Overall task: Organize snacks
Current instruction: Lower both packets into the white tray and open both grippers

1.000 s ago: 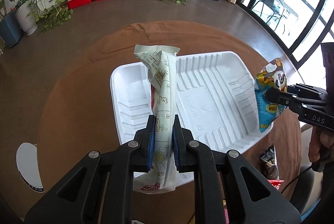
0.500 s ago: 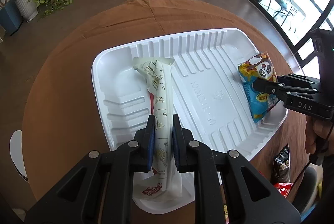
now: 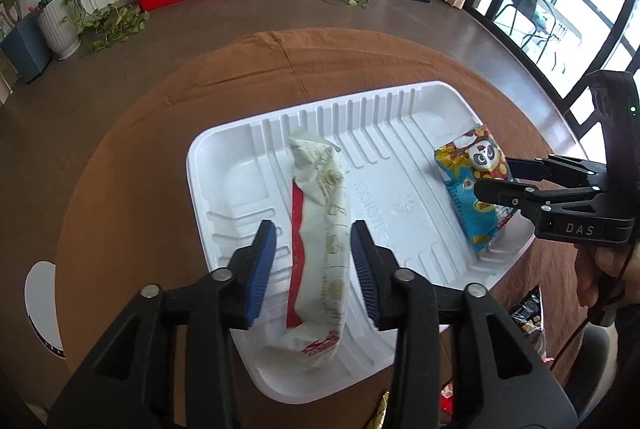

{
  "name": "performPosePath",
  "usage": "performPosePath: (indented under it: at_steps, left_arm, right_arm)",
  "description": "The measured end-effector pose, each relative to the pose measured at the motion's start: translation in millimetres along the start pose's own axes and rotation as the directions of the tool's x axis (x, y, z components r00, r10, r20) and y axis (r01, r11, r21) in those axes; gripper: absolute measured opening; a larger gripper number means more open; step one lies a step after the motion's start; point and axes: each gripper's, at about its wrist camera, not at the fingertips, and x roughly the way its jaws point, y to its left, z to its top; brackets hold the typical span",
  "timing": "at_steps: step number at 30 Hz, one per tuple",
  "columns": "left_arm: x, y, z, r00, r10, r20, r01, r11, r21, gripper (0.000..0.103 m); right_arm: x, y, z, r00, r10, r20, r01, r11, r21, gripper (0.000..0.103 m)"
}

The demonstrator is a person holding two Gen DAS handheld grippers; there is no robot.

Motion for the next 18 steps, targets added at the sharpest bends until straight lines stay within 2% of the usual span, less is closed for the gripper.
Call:
performPosePath:
  at_steps: [2,5,7,11,14,15,18]
  left_arm:
    - [-18.0,-0.2,-0.3,0.999,0.0,0.038,0.0,1.0,0.005,0.068]
    - [-52.7,0.6,-7.2,0.995,0.0,0.101,-0.002,1.0,0.016,0.09]
    - [-77.1,2.9,-15.8,0.989,-0.002,0.145,0.0,1.0,0.011,0.1]
    - [-122.3,6.5,-46.3,0.974,0.027,0.226,-0.031,0.999,0.016,0.103]
    - [-154.0,11.3,-78.3,0.956,0.058,0.286,-0.058,0.998,-0.007,0.103]
    - [-163.6,14.0,-91.0,0.953,0.069,0.295,-0.065,0.998,-0.021,0.103]
    - [-184.7,26.1,-133.5,0.96,0.123,0.25,-0.094,0.988,-0.125,0.103]
  right_arm:
    - [-13.8,-3.4,0.4,0.999,0.016,0.031,-0.016,1.0,0.011,0.068]
    - [-40.7,-7.2,-0.7,0.995,0.026,0.091,-0.028,0.999,0.018,0.071]
    - [-64.7,-9.4,-4.0,0.989,0.033,0.146,-0.037,0.999,0.025,0.077]
    - [-114.2,-8.0,-22.3,0.969,0.061,0.239,-0.072,0.997,0.039,0.08]
    - [-148.4,-0.9,-48.3,0.946,0.088,0.31,-0.104,0.994,0.035,0.086]
    - [-160.3,2.7,-62.3,0.937,0.1,0.334,-0.117,0.993,0.032,0.088]
    - [-180.2,15.0,-104.0,0.923,0.123,0.365,-0.141,0.99,0.021,0.089]
